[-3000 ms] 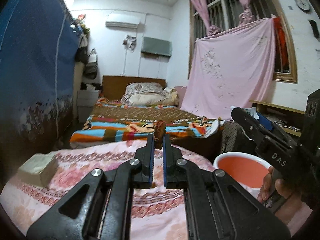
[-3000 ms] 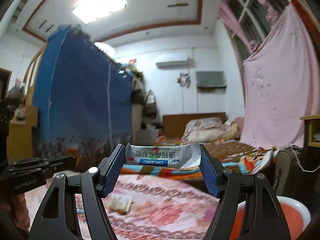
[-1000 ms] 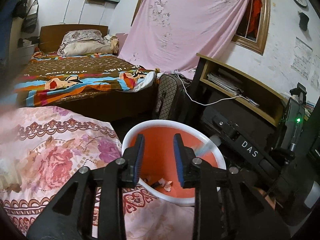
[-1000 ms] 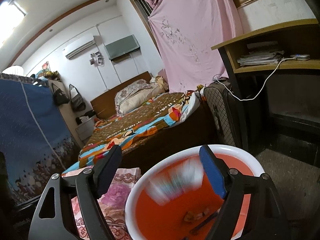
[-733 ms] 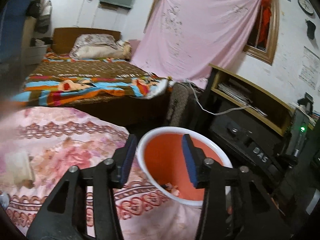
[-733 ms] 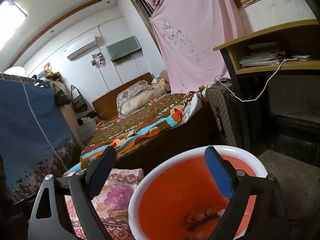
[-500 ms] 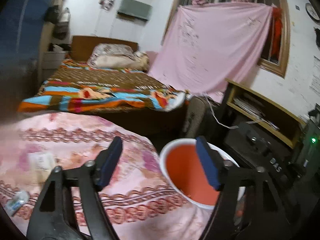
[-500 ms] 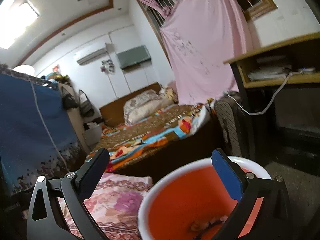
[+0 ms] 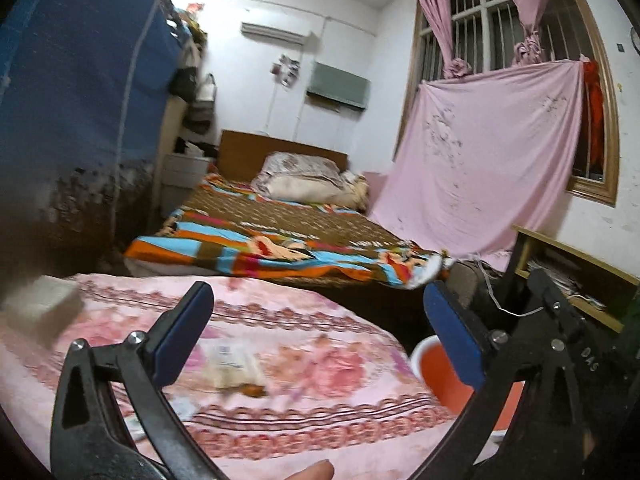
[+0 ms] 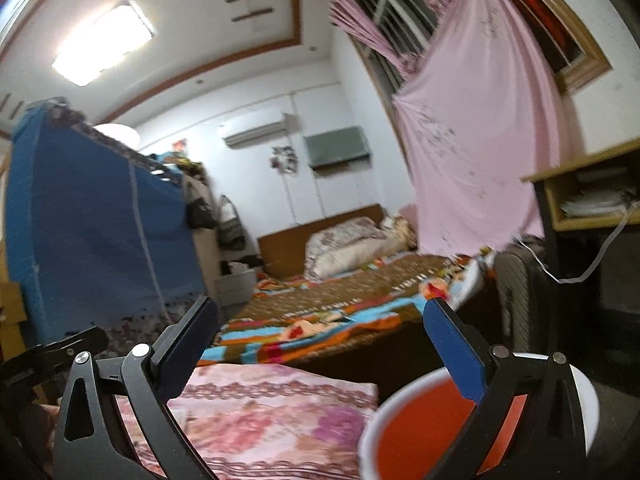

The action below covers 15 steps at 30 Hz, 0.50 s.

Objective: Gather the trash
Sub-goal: 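Move both tools back over the remaining trash on the bedspread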

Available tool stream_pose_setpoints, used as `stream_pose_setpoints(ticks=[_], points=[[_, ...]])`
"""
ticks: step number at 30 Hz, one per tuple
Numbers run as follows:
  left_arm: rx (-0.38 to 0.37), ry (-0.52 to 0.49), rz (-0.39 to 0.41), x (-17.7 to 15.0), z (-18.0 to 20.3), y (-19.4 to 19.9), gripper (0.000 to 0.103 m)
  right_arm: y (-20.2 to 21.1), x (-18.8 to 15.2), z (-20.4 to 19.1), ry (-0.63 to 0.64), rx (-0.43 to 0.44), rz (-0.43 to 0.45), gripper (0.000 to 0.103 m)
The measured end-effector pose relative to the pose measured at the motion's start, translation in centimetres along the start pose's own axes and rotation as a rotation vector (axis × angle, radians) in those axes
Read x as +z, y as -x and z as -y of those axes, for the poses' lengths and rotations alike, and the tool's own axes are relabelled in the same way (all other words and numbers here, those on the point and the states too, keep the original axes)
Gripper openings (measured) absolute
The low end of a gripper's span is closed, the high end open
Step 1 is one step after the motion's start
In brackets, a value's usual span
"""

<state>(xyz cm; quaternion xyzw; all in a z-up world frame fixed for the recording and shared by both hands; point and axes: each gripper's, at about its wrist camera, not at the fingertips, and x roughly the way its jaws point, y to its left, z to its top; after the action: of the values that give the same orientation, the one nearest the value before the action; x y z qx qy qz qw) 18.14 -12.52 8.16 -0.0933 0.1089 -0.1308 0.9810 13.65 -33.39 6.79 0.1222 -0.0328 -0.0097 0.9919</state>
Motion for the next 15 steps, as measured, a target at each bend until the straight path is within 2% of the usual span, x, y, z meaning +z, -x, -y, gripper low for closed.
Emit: stream_pose_setpoints(ticks=[10, 15], points=[[0.126, 0.038, 0.076, 0.9, -6.0, 3.8, 0.092, 1.2, -1.0, -7.3, 0.147, 0.177, 0.091, 0.103], [0.182, 0.033, 0.097, 0.6, -8.3, 5.4, 0.092, 1.3, -1.9, -9.5, 0.194, 0.234, 0.086, 0.103]])
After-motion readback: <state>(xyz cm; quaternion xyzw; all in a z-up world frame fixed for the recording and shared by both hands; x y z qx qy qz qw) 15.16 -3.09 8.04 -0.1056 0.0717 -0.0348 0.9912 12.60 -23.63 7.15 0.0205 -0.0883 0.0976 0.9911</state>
